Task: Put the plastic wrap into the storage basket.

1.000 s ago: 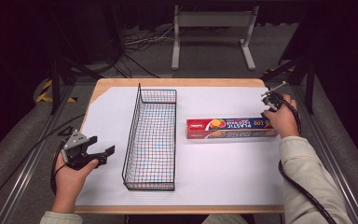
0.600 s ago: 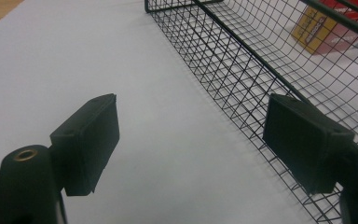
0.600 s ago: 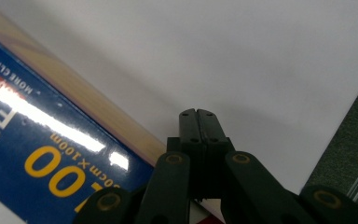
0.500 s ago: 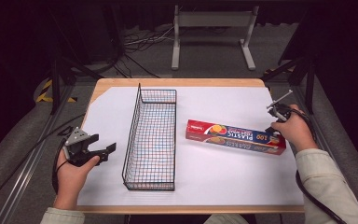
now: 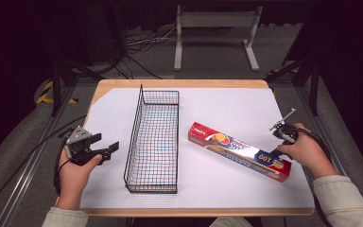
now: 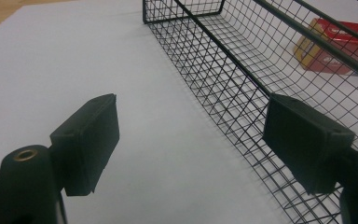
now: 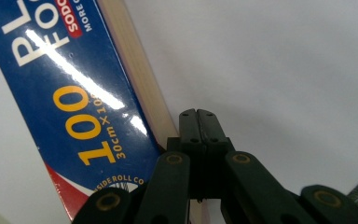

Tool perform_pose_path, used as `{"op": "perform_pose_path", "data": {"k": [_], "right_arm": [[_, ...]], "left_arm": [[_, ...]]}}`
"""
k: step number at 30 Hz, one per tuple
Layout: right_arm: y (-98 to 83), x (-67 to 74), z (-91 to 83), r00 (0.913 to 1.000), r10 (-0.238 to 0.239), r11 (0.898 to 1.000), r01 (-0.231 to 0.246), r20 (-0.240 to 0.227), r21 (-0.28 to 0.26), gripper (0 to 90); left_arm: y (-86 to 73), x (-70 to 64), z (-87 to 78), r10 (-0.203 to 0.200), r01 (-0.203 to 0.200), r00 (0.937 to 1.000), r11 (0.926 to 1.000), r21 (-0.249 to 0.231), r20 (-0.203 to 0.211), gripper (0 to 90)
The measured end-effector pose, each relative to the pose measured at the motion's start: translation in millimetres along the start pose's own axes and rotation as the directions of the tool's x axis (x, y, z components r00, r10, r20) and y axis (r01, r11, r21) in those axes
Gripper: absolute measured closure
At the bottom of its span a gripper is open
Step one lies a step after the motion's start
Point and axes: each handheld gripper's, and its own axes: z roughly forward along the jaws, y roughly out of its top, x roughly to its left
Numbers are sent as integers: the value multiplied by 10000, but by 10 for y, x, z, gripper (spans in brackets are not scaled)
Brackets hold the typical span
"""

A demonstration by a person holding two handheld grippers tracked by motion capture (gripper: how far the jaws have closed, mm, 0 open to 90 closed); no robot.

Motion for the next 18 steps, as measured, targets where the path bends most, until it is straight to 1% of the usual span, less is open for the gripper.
{"op": "perform_pose_path", "data": {"k": [2, 4, 5, 6, 7, 8, 9, 10, 11, 12, 13, 15, 16, 17, 18], "right_arm": [[-7, -18, -3, 9998, 183, 9997, -185, -74, -184, 900], [5, -38, -36, 9996, 228, 9977, -215, 192, -642, 900], [23, -31, -82, 9988, 387, 9938, -352, 311, -1059, 900], [23, -31, -82, 9988, 387, 9938, -352, 311, -1059, 900], [39, -17, -111, 9984, 474, 9894, -425, 323, -1388, 900], [84, 30, -168, 9990, 402, 9803, -359, 181, -1941, 900], [136, 96, -210, 9999, 144, 9707, -132, 32, -2397, 900], [185, 165, -238, 10000, -33, 9627, 15, -61, -2705, 900], [240, 240, -261, 9996, -283, 9568, 246, -84, -2897, 900], [300, 322, -279, 9982, -587, 9496, 533, -83, -3089, 900], [361, 411, -293, 9964, -851, 9436, 784, -66, -3217, 900], [517, 635, -292, 9902, -1399, 9288, 1310, -8, -3468, 900], [517, 635, -292, 9902, -1399, 9288, 1310, -8, -3468, 900], [564, 704, -280, 9890, -1480, 9276, 1376, -35, -3473, 900], [676, 842, -233, 9814, -1919, 9210, 1770, -89, -3470, 900]], "left_arm": [[4, -3, 0, 48, -48, 10000, 10000, -20, 31, 188], [7, -3, -7, 94, -94, 9999, 10000, -5, 45, 188], [6, -3, -8, 99, -99, 9999, 9999, -26, 31, 187], [6, -3, -8, 99, -99, 9999, 9999, -26, 31, 187], [5, 1, -16, 155, -155, 9999, 9999, 26, 22, 187], [0, -2, -19, 86, -86, 10000, 10000, 23, 15, 186], [-3, 1, -22, 82, -82, 10000, 10000, 17, -6, 185], [-7, 5, -27, 86, -86, 10000, 10000, 5, -40, 184], [-11, 11, -35, 130, -130, 9999, 9999, 8, -91, 183], [-17, 7, -39, 53, -53, 10000, 10000, -25, -84, 182], [-23, 8, -52, 62, -62, 9999, 10000, 10, -87, 182], [-33, 12, -69, 94, -94, 9999, 10000, -22, -144, 180], [-33, 12, -69, 94, -94, 9999, 10000, -22, -144, 180], [-42, 9, -84, 27, -28, 9999, 10000, -48, -147, 180], [-44, 19, -99, 107, -108, 9998, 9999, -36, -181, 179]]}}
